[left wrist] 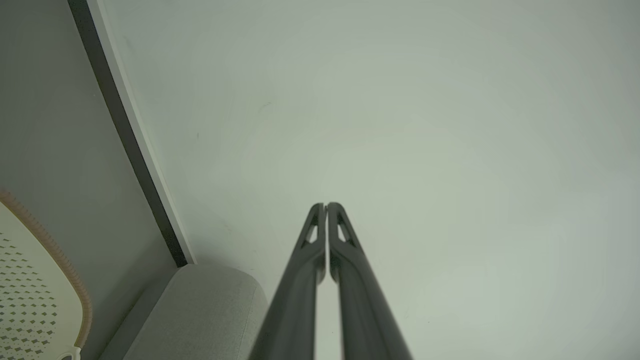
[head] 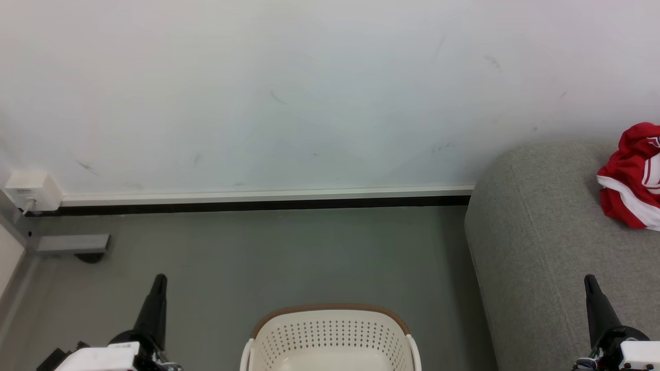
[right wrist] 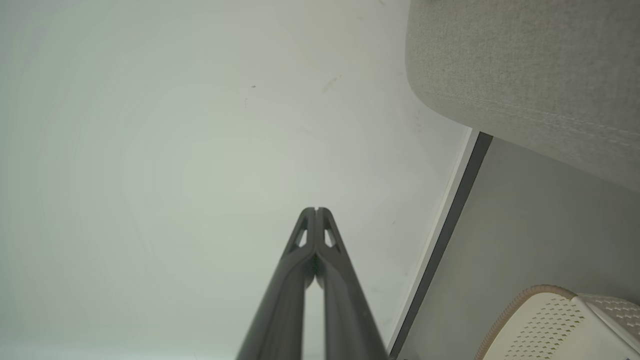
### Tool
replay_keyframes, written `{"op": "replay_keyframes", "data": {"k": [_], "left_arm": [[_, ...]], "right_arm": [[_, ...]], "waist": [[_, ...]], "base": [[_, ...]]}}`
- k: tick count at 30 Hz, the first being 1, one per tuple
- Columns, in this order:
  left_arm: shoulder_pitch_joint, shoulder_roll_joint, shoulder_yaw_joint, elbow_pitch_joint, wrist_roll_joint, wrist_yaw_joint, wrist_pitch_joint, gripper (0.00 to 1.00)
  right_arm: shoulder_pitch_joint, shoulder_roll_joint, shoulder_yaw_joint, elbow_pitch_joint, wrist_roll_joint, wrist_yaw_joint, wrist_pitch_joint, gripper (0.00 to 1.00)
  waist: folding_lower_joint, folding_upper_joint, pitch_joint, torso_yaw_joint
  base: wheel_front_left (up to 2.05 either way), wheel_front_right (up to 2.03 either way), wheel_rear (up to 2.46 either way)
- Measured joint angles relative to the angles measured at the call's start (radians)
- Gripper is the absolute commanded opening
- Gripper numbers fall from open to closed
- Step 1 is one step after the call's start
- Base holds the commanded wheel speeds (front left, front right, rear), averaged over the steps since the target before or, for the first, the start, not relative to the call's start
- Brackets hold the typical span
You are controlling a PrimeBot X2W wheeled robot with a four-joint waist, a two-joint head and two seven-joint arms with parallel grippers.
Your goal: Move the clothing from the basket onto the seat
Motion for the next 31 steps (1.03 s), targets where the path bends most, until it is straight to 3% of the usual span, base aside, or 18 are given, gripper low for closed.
{"op": "replay_keyframes", "data": {"k": [31], "left_arm": [[0.0, 0.0, 0.0, 0.0, 0.0, 0.0, 0.0, 0.0]], "right_arm": [[0.0, 0.0, 0.0, 0.0, 0.0, 0.0, 0.0, 0.0]], "waist": [[0.0, 0.0, 0.0, 0.0]], "base": [[0.0, 0.0, 0.0]]}}
